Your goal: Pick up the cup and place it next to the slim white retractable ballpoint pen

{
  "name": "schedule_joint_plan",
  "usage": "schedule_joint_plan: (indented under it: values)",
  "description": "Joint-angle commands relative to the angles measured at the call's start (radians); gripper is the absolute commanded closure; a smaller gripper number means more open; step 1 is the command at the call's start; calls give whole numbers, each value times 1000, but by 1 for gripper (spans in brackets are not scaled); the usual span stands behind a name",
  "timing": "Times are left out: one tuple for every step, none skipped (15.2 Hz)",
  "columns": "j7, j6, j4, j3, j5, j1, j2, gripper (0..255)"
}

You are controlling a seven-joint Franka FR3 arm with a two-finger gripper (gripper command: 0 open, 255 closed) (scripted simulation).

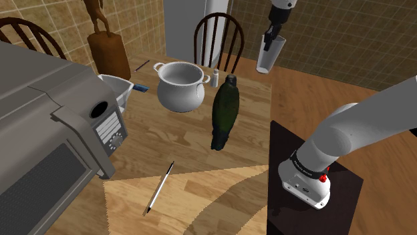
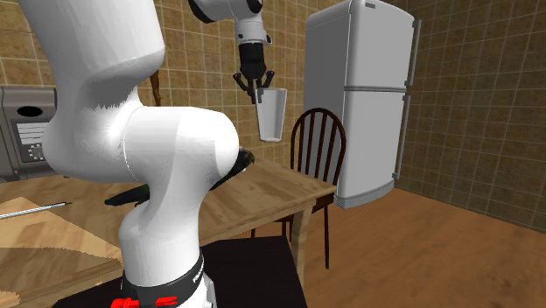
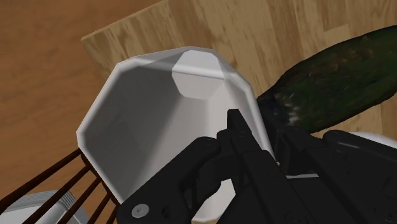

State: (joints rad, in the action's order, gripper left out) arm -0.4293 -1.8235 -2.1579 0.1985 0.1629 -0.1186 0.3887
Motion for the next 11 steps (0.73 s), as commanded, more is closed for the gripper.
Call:
schedule_joint_plan:
  values:
    - [-5,27,30,0,-1,0,-2,255]
    - [-6,40,44,0,-2,0,-3,255]
    - [-8,54,58,-1,-3,1,-4,255]
    - [-9,67,72,-2,-4,1,-5,255]
    - [-10,80,87,-3,-5,1,-6,255]
    - [-11,93,101,-3,-6,2,-7,255]
    - [-13,107,116,-4,-6,2,-9,255]
    - [-14,120,132,-4,-7,3,-11,255]
    - [-16,133,147,-5,-8,3,-13,255]
    - [-17,146,163,-6,-9,3,-16,255]
    - [-18,160,179,-6,-10,4,-18,255]
